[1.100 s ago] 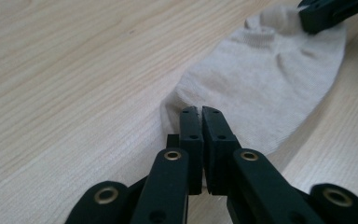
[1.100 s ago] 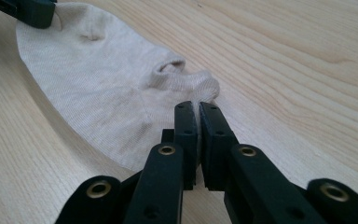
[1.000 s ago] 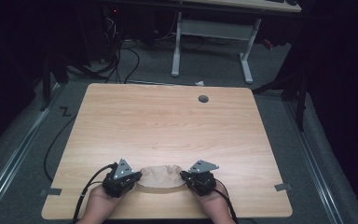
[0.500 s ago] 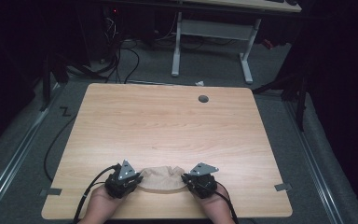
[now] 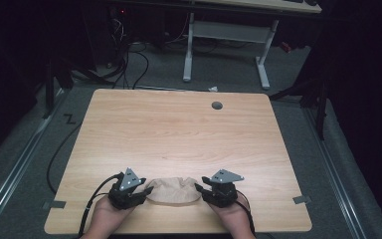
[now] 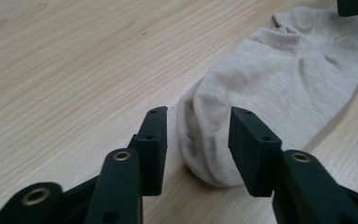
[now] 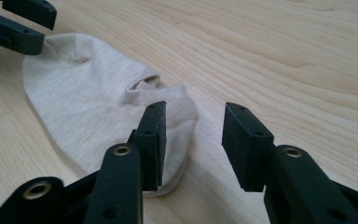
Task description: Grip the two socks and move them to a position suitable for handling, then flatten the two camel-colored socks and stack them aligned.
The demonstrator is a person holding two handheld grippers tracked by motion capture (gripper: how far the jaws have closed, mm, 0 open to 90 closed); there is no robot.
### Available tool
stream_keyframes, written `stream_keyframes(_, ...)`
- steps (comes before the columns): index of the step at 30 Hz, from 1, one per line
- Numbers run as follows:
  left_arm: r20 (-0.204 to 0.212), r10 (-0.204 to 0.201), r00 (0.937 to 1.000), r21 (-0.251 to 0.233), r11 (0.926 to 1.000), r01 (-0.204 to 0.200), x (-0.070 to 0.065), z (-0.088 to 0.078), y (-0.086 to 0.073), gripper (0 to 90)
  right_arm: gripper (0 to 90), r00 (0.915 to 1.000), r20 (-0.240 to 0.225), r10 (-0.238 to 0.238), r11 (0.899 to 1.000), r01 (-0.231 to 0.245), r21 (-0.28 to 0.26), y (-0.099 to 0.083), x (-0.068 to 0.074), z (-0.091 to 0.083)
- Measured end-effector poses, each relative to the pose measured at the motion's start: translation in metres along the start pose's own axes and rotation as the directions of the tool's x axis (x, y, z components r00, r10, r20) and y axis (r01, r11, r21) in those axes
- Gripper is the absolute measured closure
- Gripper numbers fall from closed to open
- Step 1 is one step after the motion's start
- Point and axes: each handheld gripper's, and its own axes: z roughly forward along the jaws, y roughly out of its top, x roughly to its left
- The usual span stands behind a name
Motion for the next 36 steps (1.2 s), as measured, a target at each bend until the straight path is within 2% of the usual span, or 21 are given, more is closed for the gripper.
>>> stream_keyframes(4, -0.017, -0.009, 0.9998, -0.017, 0.9998, 0.008, 0.006, -0.002, 0.000, 53.0, 55.6, 0.9998, 0.012, 0.014, 1.000, -0.014, -0.010, 0.000, -0.008, 0.000)
stream_keyframes(7, -0.048, -0.012, 0.9988, -0.033, 0.9994, 0.010, 0.014, -0.006, 0.000, 51.3, 52.3, 0.9990, 0.031, 0.033, 0.999, -0.032, -0.021, -0.001, -0.014, -0.001)
stream_keyframes(10, -0.072, -0.026, 0.9970, -0.049, 0.9986, 0.023, 0.025, -0.010, -0.001, 50.0, 49.1, 0.9970, 0.072, 0.027, 0.999, -0.026, -0.022, -0.003, -0.022, -0.001)
stream_keyframes(13, -0.091, -0.058, 0.9942, -0.061, 0.9967, 0.053, 0.039, -0.013, -0.002, 48.9, 47.2, 0.9934, 0.109, 0.035, 0.999, -0.033, -0.017, -0.006, -0.031, -0.004)
stream_keyframes(16, -0.096, -0.105, 0.9898, -0.077, 0.9922, 0.097, 0.052, -0.019, -0.004, 48.5, 45.8, 0.9876, 0.147, 0.053, 0.998, -0.048, -0.038, -0.009, -0.042, -0.009)
stream_keyframes(18, -0.100, -0.122, 0.9875, -0.084, 0.9899, 0.114, 0.056, -0.021, -0.004, 48.2, 45.0, 0.9833, 0.167, 0.072, 0.997, -0.065, -0.053, -0.011, -0.049, -0.013)
stream_keyframes(21, -0.113, -0.136, 0.9843, -0.092, 0.9878, 0.125, 0.061, -0.023, -0.004, 48.0, 44.2, 0.9747, 0.212, 0.071, 0.997, -0.062, -0.052, -0.017, -0.061, -0.017)
stream_keyframes(23, -0.124, -0.137, 0.9828, -0.091, 0.9879, 0.126, 0.064, -0.023, -0.004, 47.7, 43.7, 0.9707, 0.223, 0.089, 0.995, -0.079, -0.053, -0.020, -0.068, -0.020)
stream_keyframes(29, -0.138, -0.157, 0.9780, -0.072, 0.9863, 0.148, 0.072, -0.020, -0.004, 46.4, 42.9, 0.9640, 0.240, 0.114, 0.993, -0.100, -0.068, -0.026, -0.080, -0.026)
stream_keyframes(34, -0.135, -0.145, 0.9801, -0.054, 0.9888, 0.139, 0.071, -0.017, -0.006, 45.8, 42.6, 0.9590, 0.249, 0.136, 0.990, -0.122, -0.073, -0.028, -0.085, -0.026)
stream_keyframes(36, -0.126, -0.164, 0.9784, -0.052, 0.9859, 0.159, 0.073, -0.017, -0.008, 45.7, 42.6, 0.9578, 0.249, 0.144, 0.989, -0.129, -0.078, -0.028, -0.087, -0.025)
